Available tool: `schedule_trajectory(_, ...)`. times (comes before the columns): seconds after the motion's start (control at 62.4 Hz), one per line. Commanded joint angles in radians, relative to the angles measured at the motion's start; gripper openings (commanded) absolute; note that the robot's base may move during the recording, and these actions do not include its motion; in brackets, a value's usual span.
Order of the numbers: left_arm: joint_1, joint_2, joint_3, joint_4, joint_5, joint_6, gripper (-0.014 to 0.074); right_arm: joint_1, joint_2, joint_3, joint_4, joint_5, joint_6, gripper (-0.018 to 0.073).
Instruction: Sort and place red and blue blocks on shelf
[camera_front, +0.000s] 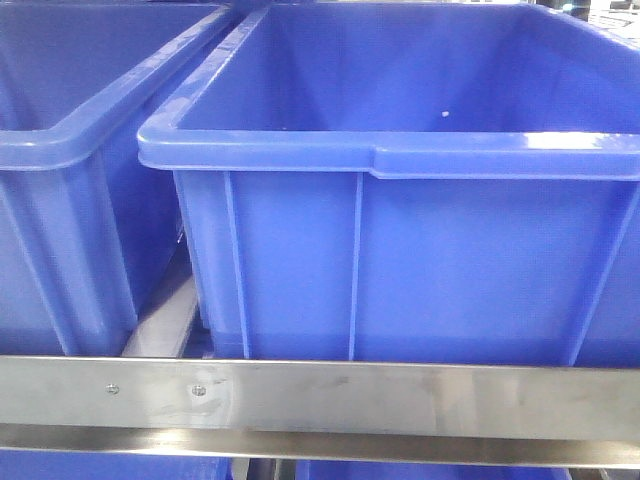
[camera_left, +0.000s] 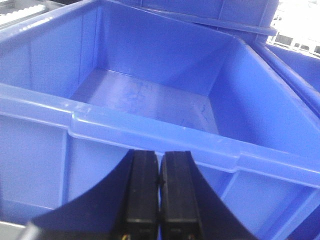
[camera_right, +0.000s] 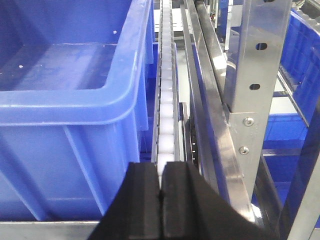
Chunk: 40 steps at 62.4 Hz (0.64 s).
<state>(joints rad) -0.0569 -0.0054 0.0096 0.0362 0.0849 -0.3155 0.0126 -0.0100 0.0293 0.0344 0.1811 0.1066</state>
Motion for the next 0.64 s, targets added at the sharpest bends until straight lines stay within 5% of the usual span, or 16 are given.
schedule_trajectory(0.0, 0.001, -0.021, 0.025, -0.007, -0.092, 0.003, 0.0135, -0.006, -0.020, -0.021, -0.007, -0.092, -0.007, 0.0068)
schedule_trajectory(0.625, 0.001, -0.021, 0.025, -0.007, -0.092, 0.003, 0.0135, -0.006, -0.020, -0.021, -0.007, -0.092, -0.007, 0.0068)
